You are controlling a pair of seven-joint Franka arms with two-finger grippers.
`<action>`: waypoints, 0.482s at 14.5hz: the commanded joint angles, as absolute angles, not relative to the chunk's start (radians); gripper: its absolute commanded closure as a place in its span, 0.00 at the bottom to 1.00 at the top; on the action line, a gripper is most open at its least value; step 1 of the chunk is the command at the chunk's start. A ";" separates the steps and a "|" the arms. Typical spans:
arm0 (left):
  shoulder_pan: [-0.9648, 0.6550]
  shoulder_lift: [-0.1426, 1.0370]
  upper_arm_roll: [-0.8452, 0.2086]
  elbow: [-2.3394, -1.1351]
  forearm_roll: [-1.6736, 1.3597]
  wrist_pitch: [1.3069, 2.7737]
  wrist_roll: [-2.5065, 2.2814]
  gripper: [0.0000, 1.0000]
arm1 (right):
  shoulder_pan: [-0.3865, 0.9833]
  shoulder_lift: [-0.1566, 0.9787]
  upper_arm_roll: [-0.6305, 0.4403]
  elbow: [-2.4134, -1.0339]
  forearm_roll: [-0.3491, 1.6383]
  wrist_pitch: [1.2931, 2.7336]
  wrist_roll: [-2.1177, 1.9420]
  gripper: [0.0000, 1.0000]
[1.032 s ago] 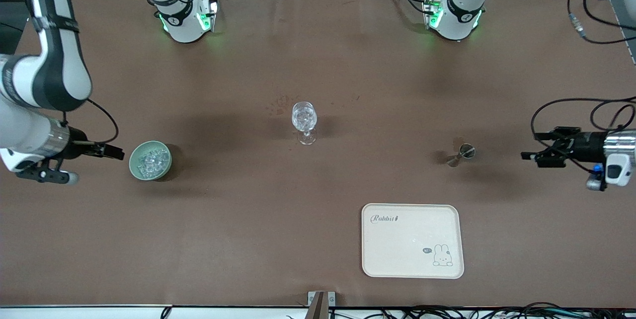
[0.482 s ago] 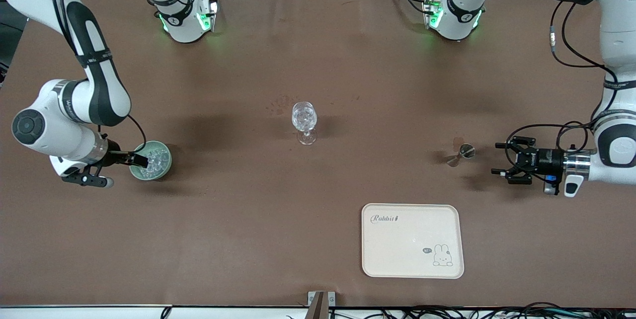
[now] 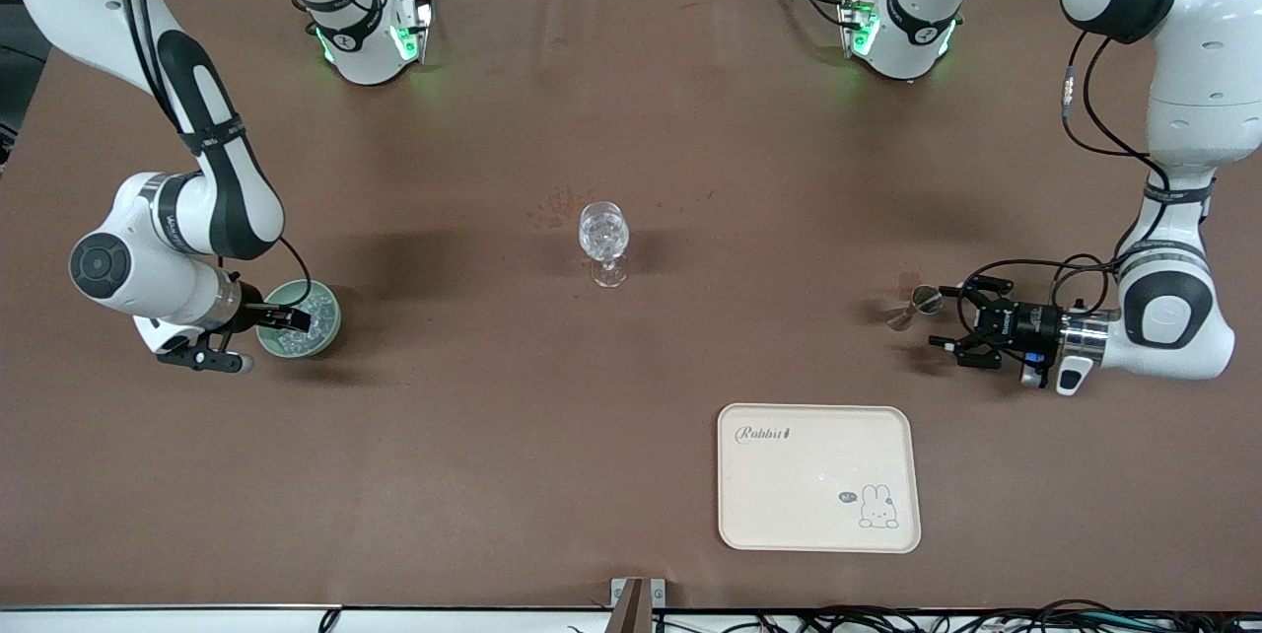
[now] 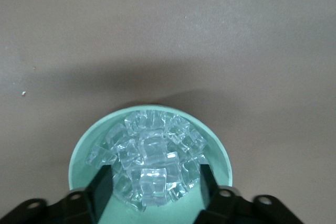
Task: Pour wine and add ice with both arms
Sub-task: 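Grasp ice with the right gripper while the left gripper grasps the jigger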
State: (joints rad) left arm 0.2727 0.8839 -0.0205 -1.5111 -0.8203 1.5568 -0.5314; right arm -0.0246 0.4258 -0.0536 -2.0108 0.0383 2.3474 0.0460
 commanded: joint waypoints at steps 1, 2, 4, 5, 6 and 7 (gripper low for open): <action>0.249 0.914 -0.018 -1.488 -0.844 1.575 -0.543 0.03 | -0.025 0.410 -0.054 -2.068 0.054 2.397 0.029 0.32; 0.239 0.916 -0.018 -1.488 -0.844 1.575 -0.543 0.03 | -0.025 0.410 -0.054 -2.071 0.054 2.399 0.029 0.33; 0.236 0.920 -0.018 -1.491 -0.844 1.575 -0.543 0.06 | -0.026 0.410 -0.054 -2.071 0.054 2.399 0.031 0.39; 0.236 0.920 -0.018 -1.500 -0.844 1.577 -0.542 0.07 | -0.028 0.410 -0.052 -2.071 0.055 2.398 0.031 0.41; 0.236 0.920 -0.018 -1.503 -0.844 1.577 -0.540 0.09 | -0.026 0.410 -0.054 -2.071 0.054 2.396 0.031 0.46; 0.236 0.920 -0.018 -1.503 -0.844 1.577 -0.538 0.13 | -0.028 0.410 -0.054 -2.071 0.055 2.396 0.031 0.50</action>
State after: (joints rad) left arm 0.2364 0.9144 -0.0214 -1.5086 -0.8252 1.5744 -0.5314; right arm -0.0246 0.4261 -0.0537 -2.0457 0.0383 2.3814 0.0460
